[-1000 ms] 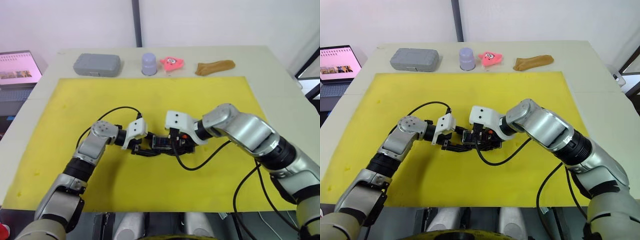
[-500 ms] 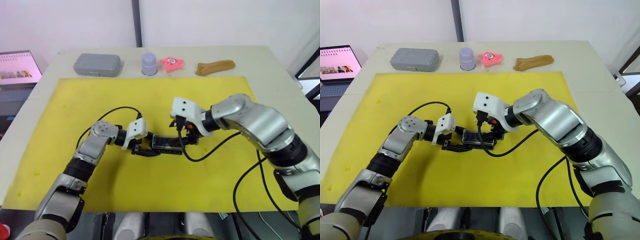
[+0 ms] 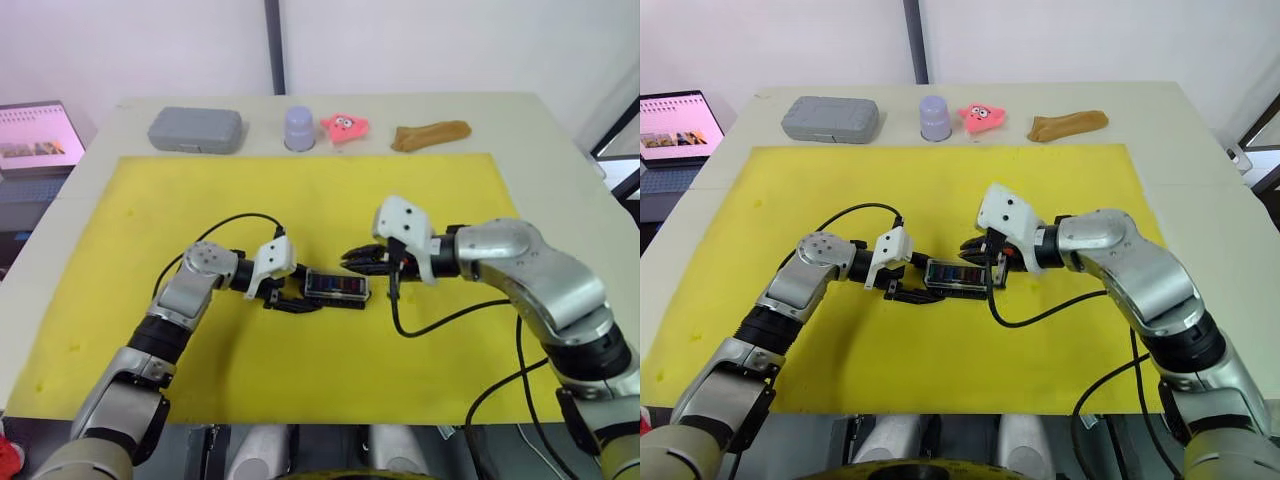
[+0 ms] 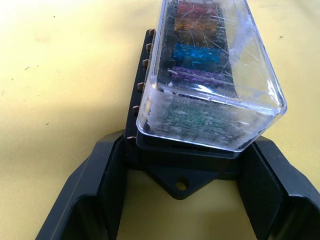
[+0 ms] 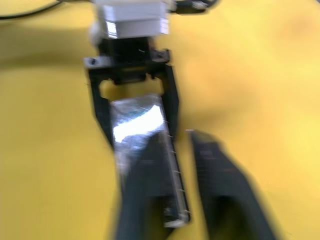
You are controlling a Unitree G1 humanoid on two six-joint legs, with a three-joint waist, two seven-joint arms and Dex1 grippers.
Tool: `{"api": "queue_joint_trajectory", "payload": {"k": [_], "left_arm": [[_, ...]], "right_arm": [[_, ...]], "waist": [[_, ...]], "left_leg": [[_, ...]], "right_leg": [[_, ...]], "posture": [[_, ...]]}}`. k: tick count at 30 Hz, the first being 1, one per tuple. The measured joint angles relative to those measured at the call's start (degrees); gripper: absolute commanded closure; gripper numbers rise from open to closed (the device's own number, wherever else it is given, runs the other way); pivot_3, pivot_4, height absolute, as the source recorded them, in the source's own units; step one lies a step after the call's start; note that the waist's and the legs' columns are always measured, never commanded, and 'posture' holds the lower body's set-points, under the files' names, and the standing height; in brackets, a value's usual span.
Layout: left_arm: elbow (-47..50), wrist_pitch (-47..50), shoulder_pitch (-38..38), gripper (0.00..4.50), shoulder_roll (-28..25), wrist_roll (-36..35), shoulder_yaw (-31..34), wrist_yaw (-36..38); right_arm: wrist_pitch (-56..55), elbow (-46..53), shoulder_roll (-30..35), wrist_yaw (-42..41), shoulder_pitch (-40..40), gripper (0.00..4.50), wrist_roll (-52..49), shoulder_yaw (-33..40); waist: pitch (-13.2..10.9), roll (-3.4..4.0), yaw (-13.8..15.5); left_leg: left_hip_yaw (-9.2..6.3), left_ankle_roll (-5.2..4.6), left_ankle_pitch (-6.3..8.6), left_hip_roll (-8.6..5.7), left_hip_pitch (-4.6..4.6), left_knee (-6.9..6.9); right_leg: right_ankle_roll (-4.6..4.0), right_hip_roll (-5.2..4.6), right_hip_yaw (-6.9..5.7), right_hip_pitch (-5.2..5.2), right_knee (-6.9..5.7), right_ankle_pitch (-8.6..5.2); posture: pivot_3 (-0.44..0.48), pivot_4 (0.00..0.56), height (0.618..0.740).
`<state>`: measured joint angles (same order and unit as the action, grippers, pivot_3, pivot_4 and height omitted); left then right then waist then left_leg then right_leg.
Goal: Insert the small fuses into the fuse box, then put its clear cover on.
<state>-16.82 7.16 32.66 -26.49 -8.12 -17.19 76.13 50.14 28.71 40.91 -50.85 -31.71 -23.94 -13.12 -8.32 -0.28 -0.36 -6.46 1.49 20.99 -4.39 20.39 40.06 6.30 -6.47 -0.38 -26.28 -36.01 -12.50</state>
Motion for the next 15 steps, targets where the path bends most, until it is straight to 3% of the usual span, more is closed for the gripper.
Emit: {"api": "queue_joint_trajectory", "payload": {"k": [15], "left_arm": [[-0.09, -0.23, 0.01, 1.95, 0.09, 0.23, -0.02, -0.01]], "right_arm": [[-3.19, -2.52, -2.49, 2.37, 4.21, 4.47, 1.49, -3.33]], "waist": [[0.0, 0.0, -0.01]], "left_leg": [[0.01, 0.0, 0.0, -0.02, -0.02, 0.0]], "right_leg": [[0.0, 0.0, 0.0, 0.03, 0.0, 0.0]], "posture": [[0.0, 0.15, 0.74]]}}
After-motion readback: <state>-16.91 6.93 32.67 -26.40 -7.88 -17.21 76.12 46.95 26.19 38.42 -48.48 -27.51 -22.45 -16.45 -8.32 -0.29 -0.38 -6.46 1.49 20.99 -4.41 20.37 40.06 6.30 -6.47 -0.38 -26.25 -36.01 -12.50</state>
